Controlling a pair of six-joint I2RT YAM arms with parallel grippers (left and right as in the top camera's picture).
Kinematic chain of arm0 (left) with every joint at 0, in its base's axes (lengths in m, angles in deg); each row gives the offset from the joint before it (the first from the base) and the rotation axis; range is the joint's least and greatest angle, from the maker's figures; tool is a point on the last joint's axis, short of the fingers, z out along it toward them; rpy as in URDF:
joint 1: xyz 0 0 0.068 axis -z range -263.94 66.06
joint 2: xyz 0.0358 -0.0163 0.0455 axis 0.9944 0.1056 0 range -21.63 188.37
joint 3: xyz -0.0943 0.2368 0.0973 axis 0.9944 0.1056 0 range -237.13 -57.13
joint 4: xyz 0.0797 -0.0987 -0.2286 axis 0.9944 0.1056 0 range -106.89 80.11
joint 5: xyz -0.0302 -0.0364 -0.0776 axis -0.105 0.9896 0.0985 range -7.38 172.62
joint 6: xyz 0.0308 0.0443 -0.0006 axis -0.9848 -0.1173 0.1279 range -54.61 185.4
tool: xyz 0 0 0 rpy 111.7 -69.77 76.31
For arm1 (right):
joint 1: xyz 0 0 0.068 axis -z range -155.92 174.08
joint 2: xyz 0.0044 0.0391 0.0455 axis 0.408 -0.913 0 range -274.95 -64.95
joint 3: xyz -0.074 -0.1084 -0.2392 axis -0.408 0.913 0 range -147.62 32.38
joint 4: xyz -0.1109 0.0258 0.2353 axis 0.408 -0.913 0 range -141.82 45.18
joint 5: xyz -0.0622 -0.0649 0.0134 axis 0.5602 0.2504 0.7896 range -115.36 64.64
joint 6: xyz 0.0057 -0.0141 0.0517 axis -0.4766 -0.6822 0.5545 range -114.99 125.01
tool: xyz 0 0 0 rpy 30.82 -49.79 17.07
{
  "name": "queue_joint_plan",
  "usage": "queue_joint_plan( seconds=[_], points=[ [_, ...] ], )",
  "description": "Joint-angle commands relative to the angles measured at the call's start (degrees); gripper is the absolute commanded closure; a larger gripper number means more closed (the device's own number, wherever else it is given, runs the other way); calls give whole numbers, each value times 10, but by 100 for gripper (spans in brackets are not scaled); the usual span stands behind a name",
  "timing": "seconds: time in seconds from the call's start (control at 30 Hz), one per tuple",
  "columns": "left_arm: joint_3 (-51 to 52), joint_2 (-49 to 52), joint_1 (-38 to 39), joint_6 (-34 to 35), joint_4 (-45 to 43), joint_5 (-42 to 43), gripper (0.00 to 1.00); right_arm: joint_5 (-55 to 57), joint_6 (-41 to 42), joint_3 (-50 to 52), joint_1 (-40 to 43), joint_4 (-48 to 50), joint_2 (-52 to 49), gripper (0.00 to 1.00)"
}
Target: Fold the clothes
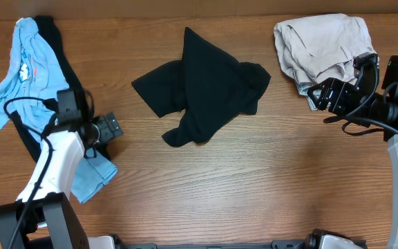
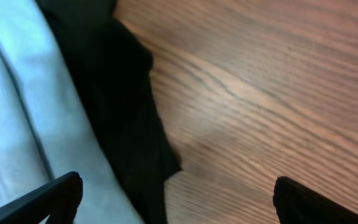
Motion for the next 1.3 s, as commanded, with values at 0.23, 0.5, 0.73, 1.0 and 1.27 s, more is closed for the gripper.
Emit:
queue_joint_plan(
  seconds=[0.23,0.5,0.73,1.0,1.27],
  points=[
    [101,5,-10,-68,-119,77,0,-2,-4,-5,2,3,2,19],
    [124,5,-38,-9,-110,9,0,-2,-4,-5,2,1,2,19],
    [128,5,-110,-5,-88,-40,0,-2,-5,-5,2,-3,2,18],
    [122,5,-198,9,-100,-47,0,11,-4,-5,2,-7,2,18],
    [0,5,-152,-18,-2,41,0,13,-4,-5,2,-2,2,19]
  ],
)
